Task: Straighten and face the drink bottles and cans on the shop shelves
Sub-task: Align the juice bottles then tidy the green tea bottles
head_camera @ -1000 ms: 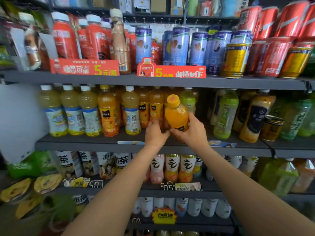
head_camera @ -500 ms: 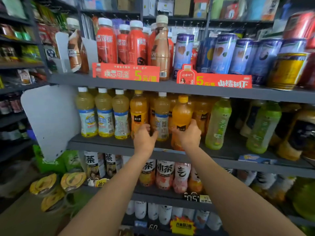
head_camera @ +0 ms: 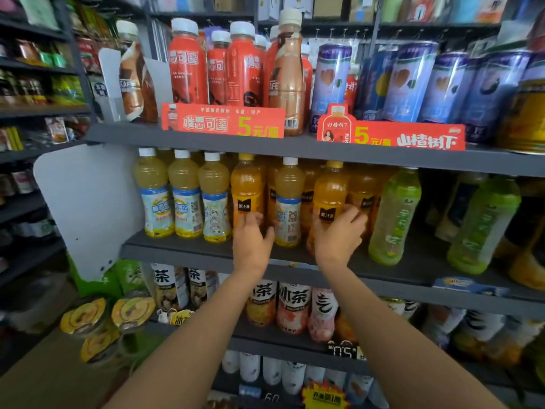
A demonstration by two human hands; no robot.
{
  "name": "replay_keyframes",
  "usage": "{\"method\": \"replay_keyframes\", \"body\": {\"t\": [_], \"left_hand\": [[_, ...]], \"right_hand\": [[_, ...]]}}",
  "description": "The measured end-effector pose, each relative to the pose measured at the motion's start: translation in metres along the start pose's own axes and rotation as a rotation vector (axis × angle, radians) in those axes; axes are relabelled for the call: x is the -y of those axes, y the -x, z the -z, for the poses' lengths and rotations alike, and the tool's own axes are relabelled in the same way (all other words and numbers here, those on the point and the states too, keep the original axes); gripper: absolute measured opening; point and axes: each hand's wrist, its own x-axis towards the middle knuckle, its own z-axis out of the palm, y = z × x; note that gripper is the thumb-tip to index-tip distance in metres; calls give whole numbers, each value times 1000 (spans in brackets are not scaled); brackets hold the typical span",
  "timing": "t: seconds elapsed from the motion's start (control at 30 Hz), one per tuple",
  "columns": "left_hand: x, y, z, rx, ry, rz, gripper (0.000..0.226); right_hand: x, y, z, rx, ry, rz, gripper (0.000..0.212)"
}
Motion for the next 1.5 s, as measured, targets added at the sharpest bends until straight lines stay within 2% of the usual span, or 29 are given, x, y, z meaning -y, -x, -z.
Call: {"method": "replay_keyframes", "body": {"t": [0.07,0.17,0.33,0.47,0.63,0.8,1.13,1.27,1.5], "left_hand": [[-1,-3,7,-66,53,56,32],[-4,-7,16,-94,114,110,36],[11,-14,42,-47,60,101,39],[36,-25,66,60,-19,31,40],[51,-37,80,284,-63,-101,45],[63,-44,72,388,-70,-153,48],[65,-59,63,422,59,-178,42],[70,-59,60,414,62,-180,39],[68,-52,59,448,36,-177,48]], "right_hand": [[2,19,-1,-19,-20,147,40],[17,31,-8,141,-39,239,43],[50,29,-21,271,17,124,54],[63,27,-34,333,14,-63,61],[78,43,-49,316,26,-189,72],[82,44,-56,266,27,-244,70],[69,15,-77,216,-12,-308,74],[62,16,-78,176,50,-291,66],[60,37,-66,84,-74,-248,56]]}}
